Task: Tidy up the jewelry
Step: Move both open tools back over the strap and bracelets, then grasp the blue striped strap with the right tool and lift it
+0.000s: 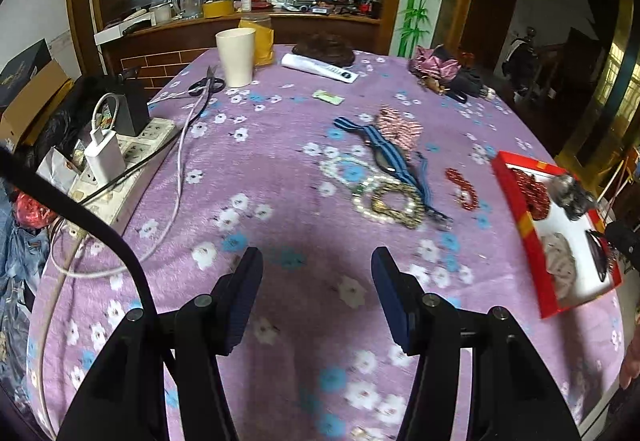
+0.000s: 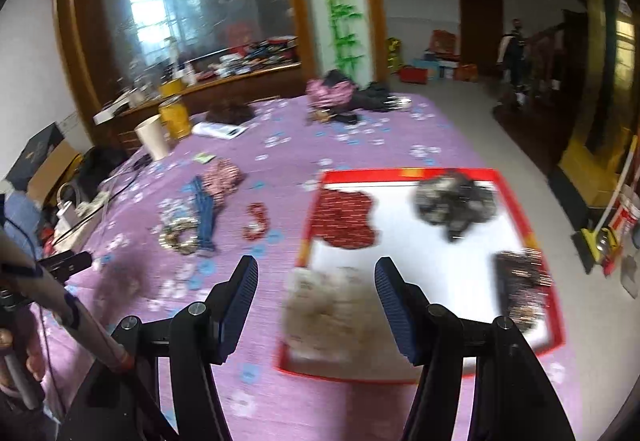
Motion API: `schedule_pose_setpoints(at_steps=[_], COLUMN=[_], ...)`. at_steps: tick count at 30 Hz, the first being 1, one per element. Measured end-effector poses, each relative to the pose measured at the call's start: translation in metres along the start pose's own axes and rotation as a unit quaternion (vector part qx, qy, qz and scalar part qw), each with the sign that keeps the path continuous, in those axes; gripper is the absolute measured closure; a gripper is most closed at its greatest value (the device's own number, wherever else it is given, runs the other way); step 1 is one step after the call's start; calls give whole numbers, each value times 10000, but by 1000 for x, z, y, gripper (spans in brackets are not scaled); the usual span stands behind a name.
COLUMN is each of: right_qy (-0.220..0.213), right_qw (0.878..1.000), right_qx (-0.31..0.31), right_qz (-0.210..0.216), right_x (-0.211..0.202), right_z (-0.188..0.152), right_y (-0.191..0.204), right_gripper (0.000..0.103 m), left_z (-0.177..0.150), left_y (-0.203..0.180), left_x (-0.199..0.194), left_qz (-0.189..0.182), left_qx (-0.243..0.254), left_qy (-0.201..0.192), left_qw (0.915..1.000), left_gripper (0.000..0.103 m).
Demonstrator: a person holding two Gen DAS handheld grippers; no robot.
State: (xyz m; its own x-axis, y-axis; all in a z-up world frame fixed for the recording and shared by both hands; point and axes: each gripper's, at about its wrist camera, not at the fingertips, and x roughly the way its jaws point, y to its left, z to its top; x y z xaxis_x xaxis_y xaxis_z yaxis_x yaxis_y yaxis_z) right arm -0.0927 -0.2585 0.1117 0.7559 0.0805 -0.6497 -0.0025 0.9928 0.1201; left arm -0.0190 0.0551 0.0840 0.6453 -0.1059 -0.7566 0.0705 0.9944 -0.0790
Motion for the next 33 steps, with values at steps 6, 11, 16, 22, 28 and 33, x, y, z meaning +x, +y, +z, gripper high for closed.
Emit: schedule_pose_setpoints(at_steps=[6, 11, 16, 22, 28, 33], right_qy=[332, 595, 757, 977, 1172, 1320], right_qw=[9984, 9944, 9904, 9860, 9832, 9823], right_qx=[-61, 255, 456, 525, 511, 485], right_qz=[442, 838, 1066, 1247, 1301, 1236], right_x=[46, 84, 117, 154, 184, 202], right_z=[9, 18, 31, 42, 45, 43], right_y=[44, 61, 75, 91, 101, 105], right_gripper=[38, 41, 43, 43, 47, 55], left_z=[21, 37, 50, 53, 53, 52], left_y=[2, -7, -11, -7, -4, -2], left_x=[41, 74, 105, 133, 139, 140], left_qz=[-233, -472, -583, -761, -951, -1223], left_qx=[115, 141, 76, -9, -5, -77], left_qy=[226, 399, 554, 779, 730, 699], left_qw=[9994, 9980, 9967, 9941, 9928, 9900], left_gripper=[48, 53, 58, 75, 76, 76])
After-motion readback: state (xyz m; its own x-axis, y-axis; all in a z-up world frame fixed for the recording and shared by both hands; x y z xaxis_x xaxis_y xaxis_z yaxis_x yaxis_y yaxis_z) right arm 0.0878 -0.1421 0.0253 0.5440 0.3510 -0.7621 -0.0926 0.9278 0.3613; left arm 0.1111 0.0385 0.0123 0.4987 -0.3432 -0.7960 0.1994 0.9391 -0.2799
